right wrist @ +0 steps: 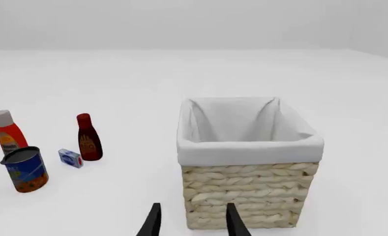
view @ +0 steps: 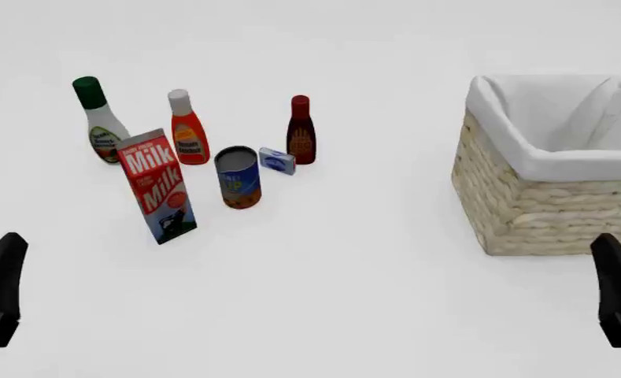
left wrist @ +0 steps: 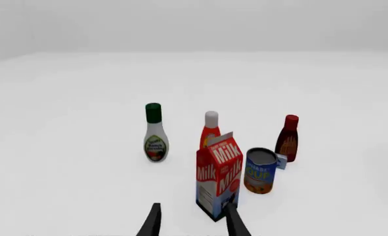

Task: Pick the ketchup and place it in the basket.

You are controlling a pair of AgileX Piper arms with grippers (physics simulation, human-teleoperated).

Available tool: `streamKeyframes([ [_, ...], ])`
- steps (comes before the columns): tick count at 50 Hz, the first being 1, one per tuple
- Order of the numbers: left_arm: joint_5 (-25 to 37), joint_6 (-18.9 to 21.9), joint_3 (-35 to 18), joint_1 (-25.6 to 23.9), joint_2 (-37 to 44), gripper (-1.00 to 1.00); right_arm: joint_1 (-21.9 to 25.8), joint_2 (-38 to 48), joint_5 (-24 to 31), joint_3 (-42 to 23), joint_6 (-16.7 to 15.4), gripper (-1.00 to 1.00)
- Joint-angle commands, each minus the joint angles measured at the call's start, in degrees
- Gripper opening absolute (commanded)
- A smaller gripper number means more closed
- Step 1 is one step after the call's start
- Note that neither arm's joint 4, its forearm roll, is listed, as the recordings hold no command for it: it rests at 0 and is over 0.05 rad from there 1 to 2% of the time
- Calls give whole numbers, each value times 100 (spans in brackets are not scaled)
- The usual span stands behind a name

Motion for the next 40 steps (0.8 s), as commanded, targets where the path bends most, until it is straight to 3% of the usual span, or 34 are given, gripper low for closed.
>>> streamKeyframes([
  [1,-22,-124,-21,21,156,100,-8,-28,43,-21,38,100],
  [9,-695,-170,-159,-181,1354,100,-14,-49,35,-22,34,100],
  [12,-1197,-111,-384,-134,2256,100,-58,-52,-3,-23,46,100],
  [17,-1436,-79,-740,-155,3077,100,-81,-52,-18,-33,61,100],
  [20,-1656,-167,-1043,-50,3938,100,-90,-53,-38,-27,61,100],
  [21,-1693,27,-1120,208,3994,100,-95,-53,-47,-21,63,100],
  [23,-1733,-123,-1297,216,4429,100,-109,-53,-50,-27,63,100],
  [28,-1566,-113,-1668,301,4716,100,-129,-53,-48,-49,80,100],
  [36,-688,-43,-2853,127,5220,100,-137,-53,-66,-53,76,100],
  [37,-567,-348,-3006,33,5326,100,-136,-53,-85,-38,80,100],
  [40,-359,-53,-3375,-31,5547,100,-145,-53,-109,-29,77,100],
])
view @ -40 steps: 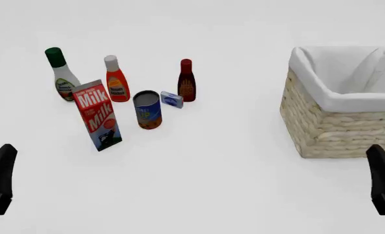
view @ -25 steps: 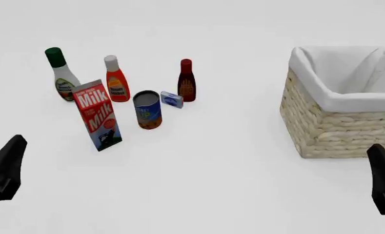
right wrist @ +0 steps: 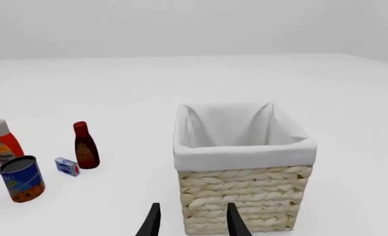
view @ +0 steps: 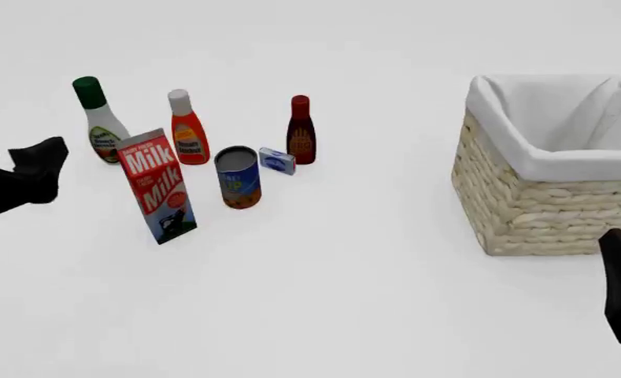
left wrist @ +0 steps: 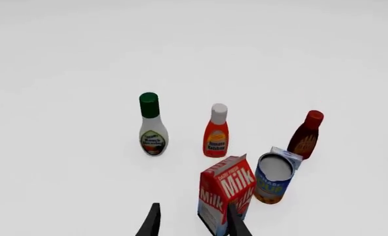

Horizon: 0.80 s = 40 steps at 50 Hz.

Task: Pick the ketchup and place it in the basket.

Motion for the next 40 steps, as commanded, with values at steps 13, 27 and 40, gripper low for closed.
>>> streamKeyframes([
  [13,1569,-292,-2589,-400,1496,100,-30,-1,-37,13,44,100],
  [27,2665,-608,-4283,-532,2633,100,-34,-1,-54,15,106,100],
  [40,3478,-542,-5585,-296,3865,100,-43,-1,-52,2,119,100],
])
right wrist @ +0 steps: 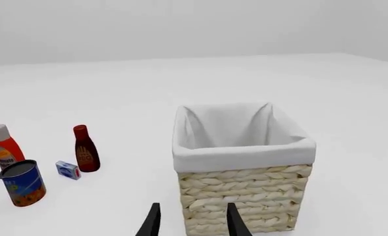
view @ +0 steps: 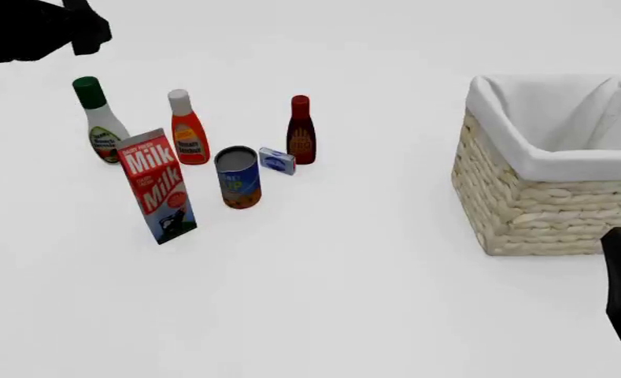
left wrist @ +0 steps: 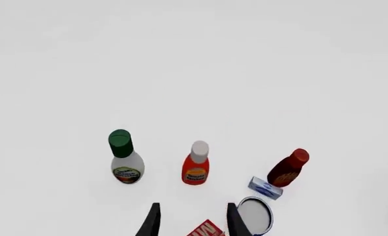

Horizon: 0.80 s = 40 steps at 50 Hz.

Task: Pick the ketchup and place it in the basket.

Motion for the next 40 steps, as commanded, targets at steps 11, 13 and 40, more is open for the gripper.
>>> streamKeyframes([
  [11,1207,-55,-1935,-5,1518,100,-35,0,2,-25,10,100],
  [13,1231,-44,-2031,-21,1658,100,-35,0,-8,-13,4,100],
  [40,1772,33,-3813,17,3158,100,-1,27,83,21,-46,100],
])
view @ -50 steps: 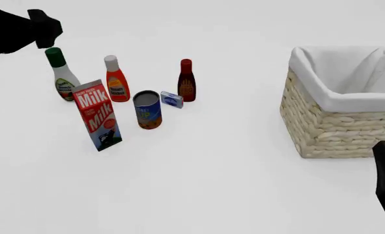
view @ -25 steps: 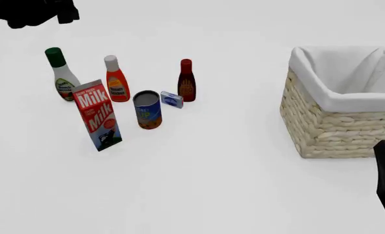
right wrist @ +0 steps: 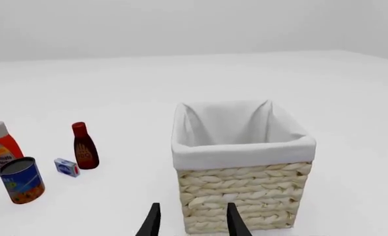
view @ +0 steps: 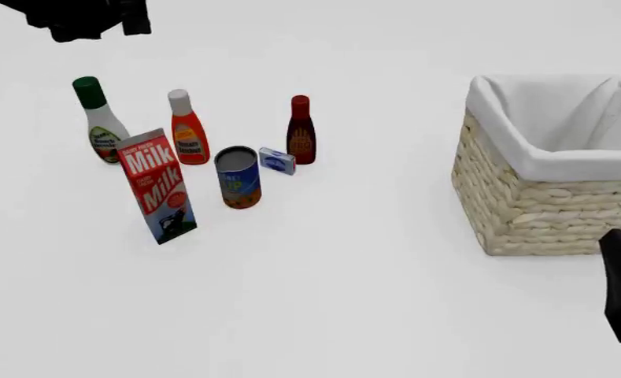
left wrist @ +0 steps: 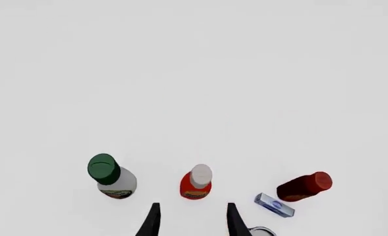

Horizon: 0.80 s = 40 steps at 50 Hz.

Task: Pick the ketchup and place it in the basket.

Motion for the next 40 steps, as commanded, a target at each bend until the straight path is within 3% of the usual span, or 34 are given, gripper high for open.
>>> streamKeyframes([
  [1,255,100,-811,21,624,100,11,18,25,16,-25,100],
  [22,384,85,-1708,30,1443,100,35,365,-209,28,-29,100],
  [40,143,-14,-1532,-59,1612,100,52,552,-351,28,-43,100],
])
